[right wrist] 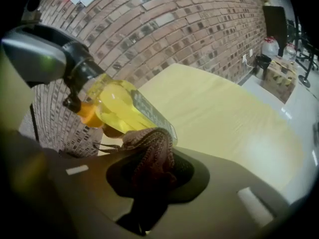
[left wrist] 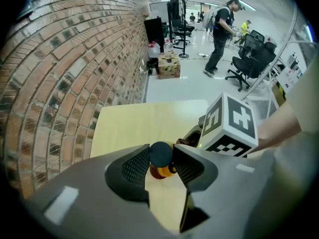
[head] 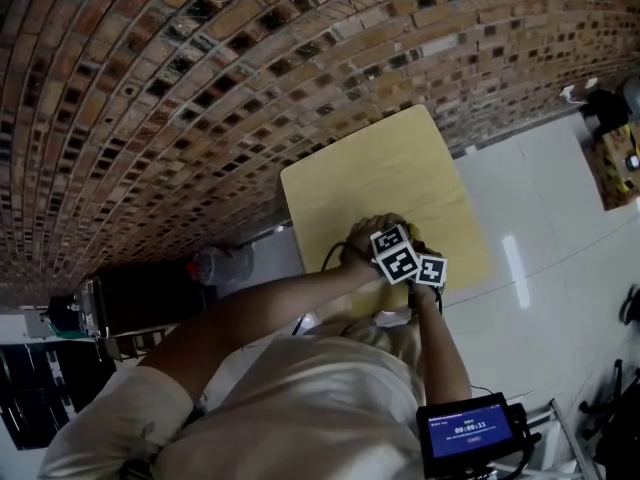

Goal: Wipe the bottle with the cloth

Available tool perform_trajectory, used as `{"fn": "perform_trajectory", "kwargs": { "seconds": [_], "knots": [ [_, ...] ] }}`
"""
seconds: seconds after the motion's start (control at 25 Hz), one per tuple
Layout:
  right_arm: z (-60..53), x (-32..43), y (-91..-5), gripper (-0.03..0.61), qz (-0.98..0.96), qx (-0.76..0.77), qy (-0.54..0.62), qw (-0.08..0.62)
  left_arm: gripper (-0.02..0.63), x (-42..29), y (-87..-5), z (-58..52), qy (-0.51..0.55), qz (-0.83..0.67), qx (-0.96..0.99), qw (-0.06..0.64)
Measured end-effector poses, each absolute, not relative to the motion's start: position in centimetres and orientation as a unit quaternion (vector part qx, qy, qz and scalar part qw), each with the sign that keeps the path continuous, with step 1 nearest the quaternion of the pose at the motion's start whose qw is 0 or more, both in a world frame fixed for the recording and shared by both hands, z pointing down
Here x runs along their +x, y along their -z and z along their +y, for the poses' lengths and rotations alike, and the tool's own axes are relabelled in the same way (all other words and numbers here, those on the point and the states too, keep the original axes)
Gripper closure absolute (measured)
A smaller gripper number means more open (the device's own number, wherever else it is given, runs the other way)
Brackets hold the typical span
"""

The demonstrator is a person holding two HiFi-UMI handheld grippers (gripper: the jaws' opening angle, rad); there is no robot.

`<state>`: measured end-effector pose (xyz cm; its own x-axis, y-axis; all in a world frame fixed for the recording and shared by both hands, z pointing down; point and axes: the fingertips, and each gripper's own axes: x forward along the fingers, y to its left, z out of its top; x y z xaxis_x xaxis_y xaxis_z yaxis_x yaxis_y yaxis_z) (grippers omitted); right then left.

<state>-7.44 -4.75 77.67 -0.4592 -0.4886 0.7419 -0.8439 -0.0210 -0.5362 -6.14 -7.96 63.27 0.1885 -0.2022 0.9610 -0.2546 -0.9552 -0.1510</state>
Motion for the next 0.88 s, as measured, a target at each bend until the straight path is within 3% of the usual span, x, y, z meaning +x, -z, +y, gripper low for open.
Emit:
{"fn": "perform_trajectory", "kwargs": {
  "seconds": [0.28, 0.48, 0.56, 0.68, 0.88],
  "knots": [
    [-5.2, -6.6, -80.3, 0.500, -0.647, 0.505, -0.542, 0.181, 0.451, -6.8, -63.1, -9.0, -0.616, -0.197, 0.758, 0.082],
    [-3.4, -4.5, -77.7, 0.500, -0.649, 0.538, -0.523, 0.126, 0.443, -7.1, -62.4, -9.5, -0.586, -0.225, 0.771, 0.114],
    [-2.1, -4.2, -76.6, 0.500, -0.658, 0.537, -0.517, 0.104, 0.384, -7.4, -62.8, -8.4, -0.589, -0.190, 0.778, 0.108],
    [0.5, -3.7, -75.8, 0.500, -0.660, 0.536, -0.518, 0.093, 0.290, -7.4, -63.1, -6.7, -0.592, -0.117, 0.796, 0.051],
    [4.4, -3.7, -75.8, 0.500, -0.657, 0.530, -0.528, 0.092, 0.278, -7.1, -61.4, -5.9, -0.567, 0.008, 0.811, -0.146]
  ]
}}
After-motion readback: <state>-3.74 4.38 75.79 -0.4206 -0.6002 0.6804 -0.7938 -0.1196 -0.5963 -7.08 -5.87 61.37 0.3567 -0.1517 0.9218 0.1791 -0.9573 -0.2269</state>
